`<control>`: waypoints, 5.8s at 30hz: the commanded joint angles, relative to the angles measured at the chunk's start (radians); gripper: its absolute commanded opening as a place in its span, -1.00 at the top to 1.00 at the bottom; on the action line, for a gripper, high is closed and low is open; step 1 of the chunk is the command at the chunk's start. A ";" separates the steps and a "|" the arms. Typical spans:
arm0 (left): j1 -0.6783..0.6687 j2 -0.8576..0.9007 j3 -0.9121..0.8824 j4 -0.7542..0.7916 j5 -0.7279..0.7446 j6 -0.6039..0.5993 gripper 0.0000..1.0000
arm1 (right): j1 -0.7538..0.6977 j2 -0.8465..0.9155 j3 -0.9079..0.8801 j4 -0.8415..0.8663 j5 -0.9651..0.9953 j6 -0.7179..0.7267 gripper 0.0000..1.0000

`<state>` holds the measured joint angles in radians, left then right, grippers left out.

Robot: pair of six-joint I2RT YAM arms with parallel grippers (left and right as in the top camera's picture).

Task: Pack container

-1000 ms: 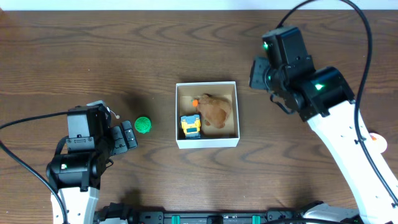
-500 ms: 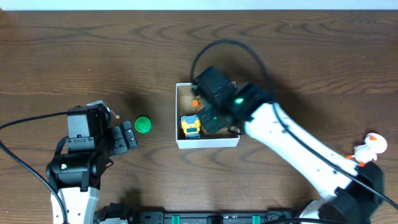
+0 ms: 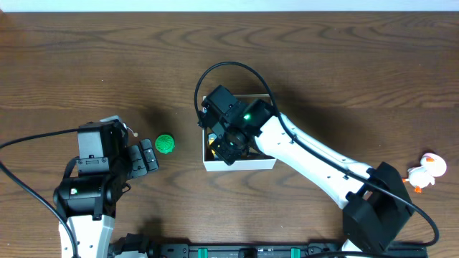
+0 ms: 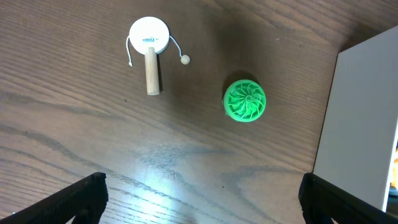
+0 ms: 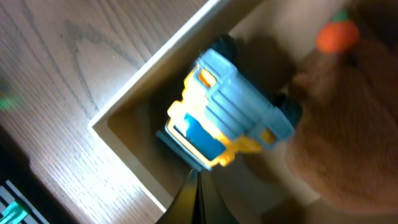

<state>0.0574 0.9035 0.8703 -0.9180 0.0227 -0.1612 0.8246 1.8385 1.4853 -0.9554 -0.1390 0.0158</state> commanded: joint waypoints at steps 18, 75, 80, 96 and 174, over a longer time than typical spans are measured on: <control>0.004 0.006 0.016 -0.005 -0.004 -0.010 -0.96 | -0.009 0.071 -0.005 0.204 0.203 0.069 0.95; 0.004 0.006 0.016 -0.009 -0.004 -0.010 -0.96 | -0.586 -0.389 0.074 -0.055 0.341 0.484 -0.99; 0.004 0.006 0.016 -0.009 -0.004 -0.010 -0.96 | -0.898 -0.405 0.071 -0.262 0.341 0.596 -0.98; 0.004 0.006 0.016 -0.009 -0.004 -0.010 -0.96 | -1.461 -0.327 -0.300 -0.111 0.291 0.605 -0.98; 0.004 0.006 0.016 -0.023 -0.004 -0.010 -0.96 | -0.126 -0.266 -0.285 0.488 0.039 -0.175 0.97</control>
<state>0.0574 0.9081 0.8703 -0.9386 0.0227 -0.1612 0.6720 1.5440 1.1900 -0.4885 -0.1120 -0.2153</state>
